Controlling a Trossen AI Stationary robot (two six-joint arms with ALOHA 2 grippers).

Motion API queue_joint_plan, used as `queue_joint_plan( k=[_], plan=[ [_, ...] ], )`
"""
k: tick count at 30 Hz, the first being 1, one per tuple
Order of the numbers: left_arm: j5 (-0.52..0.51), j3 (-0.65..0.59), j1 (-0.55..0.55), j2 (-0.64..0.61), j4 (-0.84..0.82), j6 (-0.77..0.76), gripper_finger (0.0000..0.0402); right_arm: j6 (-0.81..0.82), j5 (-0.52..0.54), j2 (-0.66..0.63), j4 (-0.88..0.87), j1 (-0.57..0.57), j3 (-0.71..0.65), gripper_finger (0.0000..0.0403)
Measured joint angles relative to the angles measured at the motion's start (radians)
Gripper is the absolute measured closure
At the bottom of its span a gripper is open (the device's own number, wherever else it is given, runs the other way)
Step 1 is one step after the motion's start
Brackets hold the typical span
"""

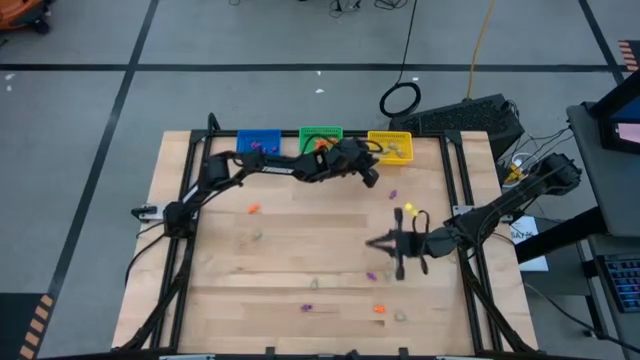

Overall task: Sort Halloween decoration
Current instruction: Put the grey skull toy into the yellow basket

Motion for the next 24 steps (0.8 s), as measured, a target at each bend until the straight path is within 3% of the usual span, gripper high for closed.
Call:
queue_joint_plan(
  k=[4, 9, 15, 24],
  plan=[
    [0.0, 0.045, 0.014, 0.03, -0.027, 0.0, 0.0358, 0.086, 0.184, 0.0, -0.081, 0.0, 0.0, 0.0403],
    [0.0, 0.084, 0.028, 0.063, -0.021, -0.002, 0.0358, 0.173, 0.237, 0.0, -0.123, -0.009, 0.0, 0.0403],
    [0.003, 0.13, 0.042, 0.096, -0.036, -0.01, 0.0358, 0.305, 0.39, -0.002, -0.213, -0.028, 0.018, 0.0403],
    [0.03, 0.158, 0.071, 0.118, -0.042, -0.028, 0.0358, 0.533, 0.413, -0.002, -0.524, -0.109, 0.112, 0.0403]
  ],
)
